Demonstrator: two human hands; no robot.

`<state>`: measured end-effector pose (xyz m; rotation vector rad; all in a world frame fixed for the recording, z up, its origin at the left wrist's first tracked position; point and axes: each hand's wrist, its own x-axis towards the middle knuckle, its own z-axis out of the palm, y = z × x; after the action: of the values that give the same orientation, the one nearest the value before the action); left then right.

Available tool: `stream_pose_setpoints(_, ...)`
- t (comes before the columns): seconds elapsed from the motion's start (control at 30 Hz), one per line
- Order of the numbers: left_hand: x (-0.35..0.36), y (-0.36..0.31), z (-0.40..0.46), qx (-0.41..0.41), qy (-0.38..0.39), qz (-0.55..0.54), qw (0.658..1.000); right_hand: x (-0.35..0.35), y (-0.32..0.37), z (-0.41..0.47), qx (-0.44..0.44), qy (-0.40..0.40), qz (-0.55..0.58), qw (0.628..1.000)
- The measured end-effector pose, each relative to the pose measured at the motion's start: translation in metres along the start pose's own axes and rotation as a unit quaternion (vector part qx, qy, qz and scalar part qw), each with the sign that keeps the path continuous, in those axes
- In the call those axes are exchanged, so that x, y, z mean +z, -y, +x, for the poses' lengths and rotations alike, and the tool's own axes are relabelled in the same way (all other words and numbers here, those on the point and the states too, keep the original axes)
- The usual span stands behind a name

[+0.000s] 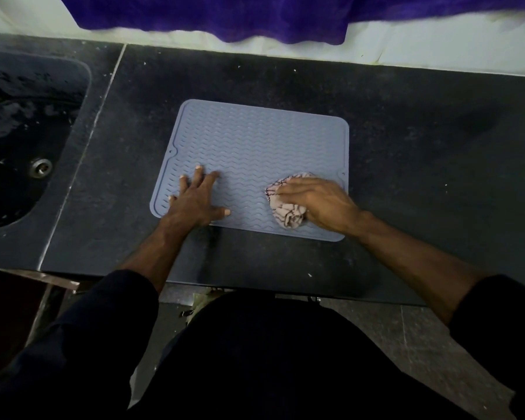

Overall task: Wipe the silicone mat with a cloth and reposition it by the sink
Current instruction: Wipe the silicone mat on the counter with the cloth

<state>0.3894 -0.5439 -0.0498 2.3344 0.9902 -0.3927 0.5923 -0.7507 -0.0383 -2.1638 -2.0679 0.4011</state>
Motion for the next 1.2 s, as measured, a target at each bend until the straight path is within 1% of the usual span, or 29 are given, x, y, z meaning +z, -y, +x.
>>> stream_pose_setpoints(0.1,0.001,0.001,0.001,0.002,-0.001,0.000,1.000,0.004,-0.005,-0.006,-0.013,-0.002,-0.017,1.000)
stream_pose_setpoints(0.23,0.002,0.002,0.001,-0.002,-0.006,-0.001,1.000,-0.011,-0.020,-0.011,0.024,0.024,-0.035,0.999)
stream_pose_setpoints(0.33,0.004,0.003,0.003,-0.005,-0.007,-0.001,1.000,-0.014,-0.009,0.007,0.019,-0.019,-0.011,1.000)
stream_pose_setpoints(0.4,0.004,0.003,0.004,-0.006,-0.006,0.000,1.000,-0.009,0.006,0.023,0.002,-0.030,0.000,1.000)
stream_pose_setpoints(0.47,0.005,0.004,0.004,-0.008,-0.005,0.000,1.000,0.000,0.017,0.032,-0.025,-0.014,-0.014,0.999)
stream_pose_setpoints(0.53,0.005,0.005,0.005,-0.005,-0.007,-0.002,1.000,0.008,0.015,0.027,-0.033,-0.005,-0.023,0.999)
stream_pose_setpoints(0.63,0.006,0.006,0.004,0.000,-0.014,0.002,1.000,0.000,-0.002,0.013,-0.018,-0.002,-0.022,1.000)
stream_pose_setpoints(0.73,0.007,0.006,0.005,0.000,-0.016,0.001,1.000,-0.016,-0.011,0.014,0.004,0.041,-0.046,0.998)
stream_pose_setpoints(0.77,0.007,0.006,0.005,0.000,-0.016,0.001,1.000,-0.019,-0.010,0.017,0.006,0.037,-0.045,0.998)
stream_pose_setpoints(0.87,0.008,0.005,0.007,-0.007,-0.018,0.004,1.000,-0.021,0.005,0.036,-0.009,-0.016,-0.022,1.000)
stream_pose_setpoints(0.9,0.008,0.005,0.007,-0.012,-0.019,0.006,1.000,-0.019,0.012,0.043,-0.016,-0.021,-0.024,0.999)
stream_pose_setpoints(1.0,0.009,0.005,0.008,-0.015,-0.020,0.008,1.000,-0.007,0.025,0.056,-0.018,-0.009,-0.039,0.999)
stream_pose_setpoints(1.2,0.009,0.007,0.007,-0.008,-0.019,0.009,1.000,-0.015,0.010,0.040,0.022,0.001,-0.072,0.997)
